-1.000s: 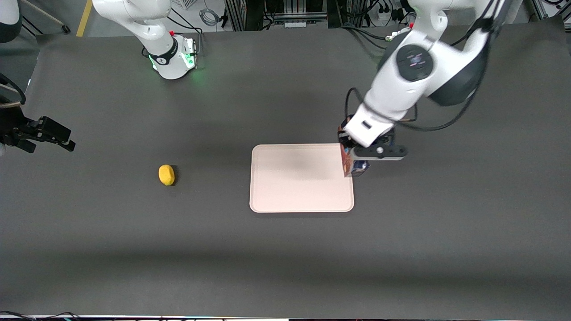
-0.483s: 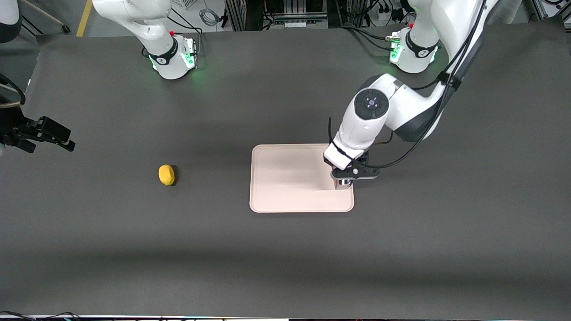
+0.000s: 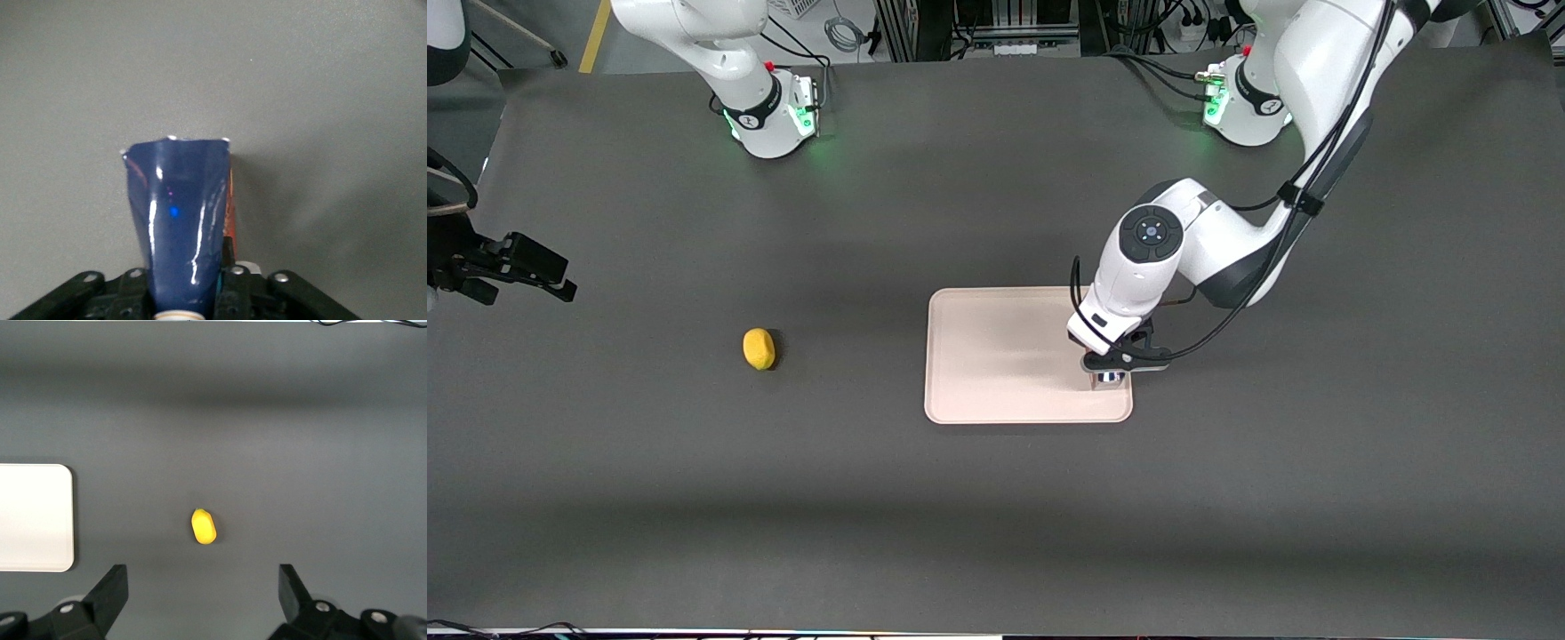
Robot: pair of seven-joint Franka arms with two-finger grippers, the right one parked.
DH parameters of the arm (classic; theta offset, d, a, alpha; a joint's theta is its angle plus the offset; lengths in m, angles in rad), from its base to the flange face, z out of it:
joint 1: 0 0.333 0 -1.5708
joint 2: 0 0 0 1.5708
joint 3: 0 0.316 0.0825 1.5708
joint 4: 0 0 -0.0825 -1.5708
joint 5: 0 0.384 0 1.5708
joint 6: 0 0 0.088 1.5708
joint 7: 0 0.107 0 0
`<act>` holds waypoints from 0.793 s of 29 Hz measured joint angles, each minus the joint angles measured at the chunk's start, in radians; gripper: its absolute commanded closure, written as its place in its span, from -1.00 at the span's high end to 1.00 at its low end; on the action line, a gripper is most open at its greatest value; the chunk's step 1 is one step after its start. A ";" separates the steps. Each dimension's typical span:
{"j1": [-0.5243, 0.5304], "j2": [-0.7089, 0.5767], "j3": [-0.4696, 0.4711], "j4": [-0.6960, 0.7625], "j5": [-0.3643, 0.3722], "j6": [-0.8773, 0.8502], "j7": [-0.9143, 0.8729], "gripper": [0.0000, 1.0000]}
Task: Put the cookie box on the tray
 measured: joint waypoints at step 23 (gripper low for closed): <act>0.008 -0.329 0.386 -0.090 -0.159 -0.204 0.495 0.99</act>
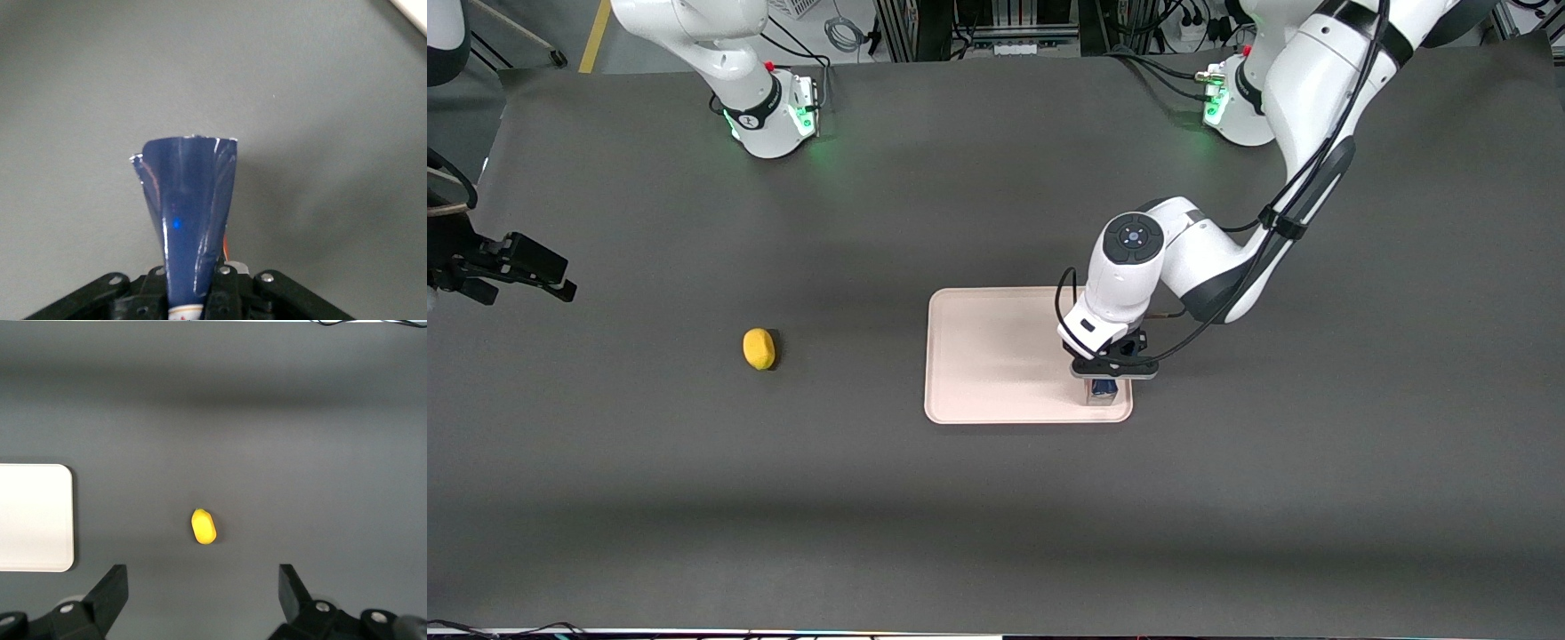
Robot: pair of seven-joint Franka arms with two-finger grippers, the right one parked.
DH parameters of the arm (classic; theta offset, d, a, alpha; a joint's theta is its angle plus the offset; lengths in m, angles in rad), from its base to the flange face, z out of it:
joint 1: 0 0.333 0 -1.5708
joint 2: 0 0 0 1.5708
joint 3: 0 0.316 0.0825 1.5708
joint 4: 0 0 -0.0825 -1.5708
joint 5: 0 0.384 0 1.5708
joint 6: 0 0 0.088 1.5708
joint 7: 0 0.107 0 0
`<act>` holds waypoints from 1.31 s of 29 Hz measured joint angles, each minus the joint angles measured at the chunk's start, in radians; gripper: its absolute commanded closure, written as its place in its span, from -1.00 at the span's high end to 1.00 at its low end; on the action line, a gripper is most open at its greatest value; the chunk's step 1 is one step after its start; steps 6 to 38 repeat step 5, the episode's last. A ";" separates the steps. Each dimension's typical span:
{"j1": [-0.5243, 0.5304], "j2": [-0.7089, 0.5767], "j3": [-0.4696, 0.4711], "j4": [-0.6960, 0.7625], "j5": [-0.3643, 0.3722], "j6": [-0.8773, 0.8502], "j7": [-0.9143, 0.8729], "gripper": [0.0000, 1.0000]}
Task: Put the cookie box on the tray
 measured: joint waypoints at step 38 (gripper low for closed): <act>0.000 -0.056 0.038 -0.047 -0.007 -0.003 0.000 1.00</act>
